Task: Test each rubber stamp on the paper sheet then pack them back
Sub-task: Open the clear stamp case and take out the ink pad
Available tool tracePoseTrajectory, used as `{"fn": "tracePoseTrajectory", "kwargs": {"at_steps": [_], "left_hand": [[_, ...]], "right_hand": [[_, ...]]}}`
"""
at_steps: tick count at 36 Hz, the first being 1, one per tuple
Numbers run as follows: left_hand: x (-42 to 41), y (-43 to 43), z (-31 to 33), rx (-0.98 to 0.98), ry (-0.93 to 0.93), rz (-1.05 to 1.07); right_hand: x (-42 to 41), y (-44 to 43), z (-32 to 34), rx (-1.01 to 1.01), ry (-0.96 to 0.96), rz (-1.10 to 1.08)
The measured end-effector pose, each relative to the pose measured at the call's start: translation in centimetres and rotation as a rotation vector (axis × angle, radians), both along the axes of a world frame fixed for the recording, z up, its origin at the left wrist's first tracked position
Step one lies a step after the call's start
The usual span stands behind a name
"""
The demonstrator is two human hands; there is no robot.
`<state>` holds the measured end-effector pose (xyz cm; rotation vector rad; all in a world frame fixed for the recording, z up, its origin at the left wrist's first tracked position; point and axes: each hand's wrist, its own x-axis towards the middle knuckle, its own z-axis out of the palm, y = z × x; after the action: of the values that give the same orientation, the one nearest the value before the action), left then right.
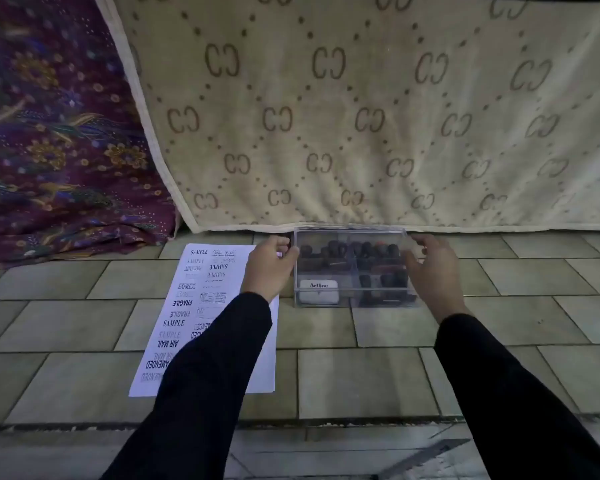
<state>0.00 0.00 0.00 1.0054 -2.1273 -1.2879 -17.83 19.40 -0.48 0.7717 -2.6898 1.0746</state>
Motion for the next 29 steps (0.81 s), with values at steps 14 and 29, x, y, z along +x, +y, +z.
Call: {"fn": "tracePoseTrajectory", "kwargs": {"at_steps": [14,29], "left_hand": [[-2.0,-0.2,-2.5,0.027,-0.101,0.081],[-0.6,0.7,-1.0,-0.267,-0.112,0.046]], "right_hand": [[-1.2,-0.2,-3.0,0.008,-0.147,-0.208],[-0.6,1.4,-1.5,-0.137,-0.043,-0.184]]}}
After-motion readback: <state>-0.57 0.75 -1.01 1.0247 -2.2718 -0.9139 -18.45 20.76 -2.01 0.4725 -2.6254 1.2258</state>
